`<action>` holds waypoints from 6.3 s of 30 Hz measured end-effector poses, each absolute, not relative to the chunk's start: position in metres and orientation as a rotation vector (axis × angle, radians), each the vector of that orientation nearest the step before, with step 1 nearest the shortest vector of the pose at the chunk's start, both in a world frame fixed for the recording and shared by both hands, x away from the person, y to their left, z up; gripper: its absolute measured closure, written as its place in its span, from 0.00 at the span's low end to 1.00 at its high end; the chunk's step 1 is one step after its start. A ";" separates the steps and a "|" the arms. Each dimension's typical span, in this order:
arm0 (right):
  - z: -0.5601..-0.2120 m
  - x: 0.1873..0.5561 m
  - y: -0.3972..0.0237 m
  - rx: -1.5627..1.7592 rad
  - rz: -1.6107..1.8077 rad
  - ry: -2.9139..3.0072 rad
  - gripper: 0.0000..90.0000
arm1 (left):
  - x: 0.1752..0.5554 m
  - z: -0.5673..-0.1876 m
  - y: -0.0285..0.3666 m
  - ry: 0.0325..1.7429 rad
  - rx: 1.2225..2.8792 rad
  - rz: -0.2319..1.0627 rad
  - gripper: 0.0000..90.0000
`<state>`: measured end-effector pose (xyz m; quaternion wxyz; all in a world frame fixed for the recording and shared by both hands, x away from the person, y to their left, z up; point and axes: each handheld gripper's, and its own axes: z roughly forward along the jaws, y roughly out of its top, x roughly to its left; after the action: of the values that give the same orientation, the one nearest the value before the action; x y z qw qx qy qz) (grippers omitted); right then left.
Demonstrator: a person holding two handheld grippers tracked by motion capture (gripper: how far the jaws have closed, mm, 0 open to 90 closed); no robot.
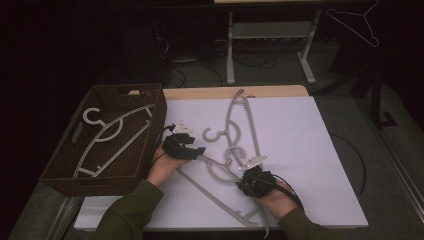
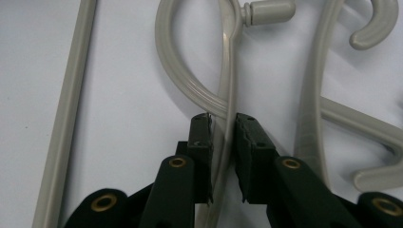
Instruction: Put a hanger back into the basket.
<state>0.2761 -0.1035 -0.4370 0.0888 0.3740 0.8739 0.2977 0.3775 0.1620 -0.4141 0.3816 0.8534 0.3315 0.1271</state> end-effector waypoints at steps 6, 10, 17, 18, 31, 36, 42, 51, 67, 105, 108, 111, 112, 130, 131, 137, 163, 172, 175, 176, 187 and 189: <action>-0.435 0.280 -0.111 1.092 0.850 2.605 0.89 | 0.375 -0.413 0.161 0.788 2.195 0.298 0.42; -0.431 0.281 -0.117 1.081 0.852 2.606 0.90 | 0.372 -0.412 0.158 0.753 2.218 0.288 0.42; -0.420 0.284 -0.124 0.981 0.845 2.632 0.90 | 0.364 -0.409 0.155 0.665 2.277 0.282 0.42; -0.419 0.285 -0.125 0.975 0.846 2.635 0.90 | 0.363 -0.409 0.155 0.653 2.287 0.288 0.42; -0.408 0.292 -0.136 0.897 0.869 2.651 0.90 | 0.354 -0.418 0.143 0.521 2.389 0.306 0.55; -0.407 0.294 -0.136 0.866 0.883 2.665 0.90 | 0.354 -0.422 0.137 0.484 2.412 0.309 0.63; -0.405 0.297 -0.137 0.805 0.874 2.677 0.90 | 0.353 -0.422 0.136 0.456 2.422 0.325 0.74; -0.404 0.303 -0.144 0.836 0.918 2.653 0.86 | 0.353 -0.421 0.138 0.424 2.415 0.265 0.81; -0.399 0.311 -0.167 0.881 1.002 2.543 0.61 | 0.347 -0.416 0.133 0.314 2.419 0.123 0.91; -0.374 0.286 -0.188 0.947 1.240 2.308 0.18 | 0.359 -0.314 0.168 0.553 2.246 0.241 0.91; -0.377 0.286 -0.189 0.953 1.239 2.317 0.17 | 0.361 -0.304 0.180 0.581 2.238 0.267 0.91; -0.380 0.287 -0.189 0.957 1.238 2.319 0.16 | 0.363 -0.299 0.190 0.607 2.220 0.275 0.91; -0.382 0.287 -0.188 0.971 1.232 2.320 0.16 | 0.363 -0.296 0.196 0.626 2.210 0.283 0.91; -0.390 0.292 -0.191 0.994 1.202 2.336 0.15 | 0.373 -0.270 0.318 0.905 2.048 0.418 0.91; -0.390 0.292 -0.191 1.001 1.208 2.334 0.15 | 0.373 -0.269 0.325 0.919 2.040 0.425 0.91; -0.392 0.293 -0.190 0.999 1.198 2.342 0.15 | 0.370 -0.267 0.362 0.997 2.017 0.483 0.91; -0.394 0.294 -0.191 1.018 1.187 2.332 0.15 | 0.354 -0.277 0.463 1.265 1.952 0.638 0.91; -0.394 0.294 -0.190 1.023 1.188 2.331 0.15 | 0.354 -0.287 0.471 1.328 2.000 0.675 0.91; -0.394 0.295 -0.190 1.024 1.183 2.336 0.15 | 0.357 -0.292 0.468 1.340 2.025 0.678 0.91; -0.394 0.295 -0.190 1.017 1.181 2.336 0.15 | 0.358 -0.295 0.467 1.346 2.032 0.676 0.91; -0.395 0.295 -0.190 1.016 1.182 2.337 0.15 | 0.370 -0.313 0.451 1.378 2.107 0.688 0.91; -0.395 0.294 -0.190 1.013 1.178 2.341 0.15 | 0.371 -0.316 0.449 1.384 2.122 0.679 0.91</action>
<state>0.2945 -0.1902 -0.3948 0.1651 0.3556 0.8217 0.4136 0.3713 0.4495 -0.3162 0.2563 0.7821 0.5099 0.2503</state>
